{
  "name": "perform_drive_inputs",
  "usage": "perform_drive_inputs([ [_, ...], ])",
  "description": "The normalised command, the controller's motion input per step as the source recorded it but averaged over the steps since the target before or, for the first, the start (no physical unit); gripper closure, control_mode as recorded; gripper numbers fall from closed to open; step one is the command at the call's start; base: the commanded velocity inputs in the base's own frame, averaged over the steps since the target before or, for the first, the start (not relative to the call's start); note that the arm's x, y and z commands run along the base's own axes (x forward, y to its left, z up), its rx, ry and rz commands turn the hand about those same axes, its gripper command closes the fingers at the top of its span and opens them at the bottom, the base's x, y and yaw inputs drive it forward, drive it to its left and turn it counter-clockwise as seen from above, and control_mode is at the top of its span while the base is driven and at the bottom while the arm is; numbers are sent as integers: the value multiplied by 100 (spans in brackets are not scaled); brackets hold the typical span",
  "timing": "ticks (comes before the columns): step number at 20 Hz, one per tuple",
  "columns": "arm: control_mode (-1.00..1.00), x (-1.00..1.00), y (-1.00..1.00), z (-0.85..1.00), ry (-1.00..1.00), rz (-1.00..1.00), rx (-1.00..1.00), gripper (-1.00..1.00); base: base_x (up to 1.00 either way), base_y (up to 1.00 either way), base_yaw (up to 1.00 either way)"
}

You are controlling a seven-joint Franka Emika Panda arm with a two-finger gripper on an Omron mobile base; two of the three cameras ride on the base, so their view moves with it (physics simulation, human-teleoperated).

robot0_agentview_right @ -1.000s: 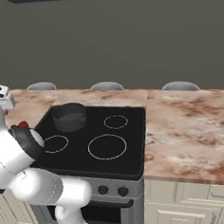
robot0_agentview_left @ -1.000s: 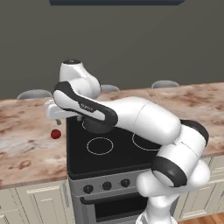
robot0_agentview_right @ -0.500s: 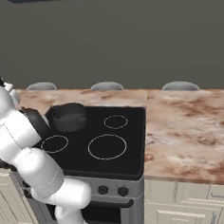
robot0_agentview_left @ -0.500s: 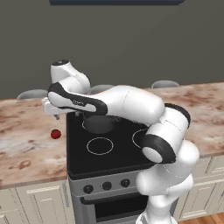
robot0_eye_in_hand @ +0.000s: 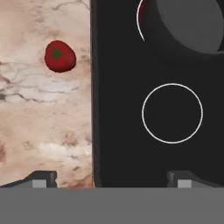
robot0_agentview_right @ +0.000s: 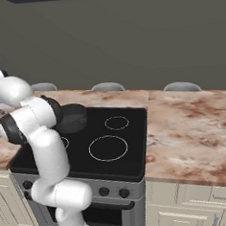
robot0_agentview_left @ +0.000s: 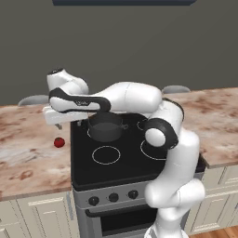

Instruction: Turn on the burner for the pot on the stove. Wait thirty seconds for the pot to heat up. Then add the tomato to the pot.

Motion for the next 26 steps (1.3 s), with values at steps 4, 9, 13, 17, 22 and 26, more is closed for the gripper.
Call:
perform_drive_inputs([
  [4, -100, 25, 10, -28, 4, -7, 0, -100, 0, 0, 0],
  [9, -100, 17, 6, -26, 0, 0, 0, -100, 0, 0, 0],
  [13, -100, 26, 0, -29, 0, 0, 0, -100, 0, 0, 0],
  [17, -100, 21, 0, -33, -1, 6, 1, -100, 0, 0, 0],
  [22, -100, 17, 0, -28, -4, 15, 13, -100, 0, 0, 0],
  [26, -100, 27, 0, -25, -4, 18, 16, -100, 0, 0, 0],
])
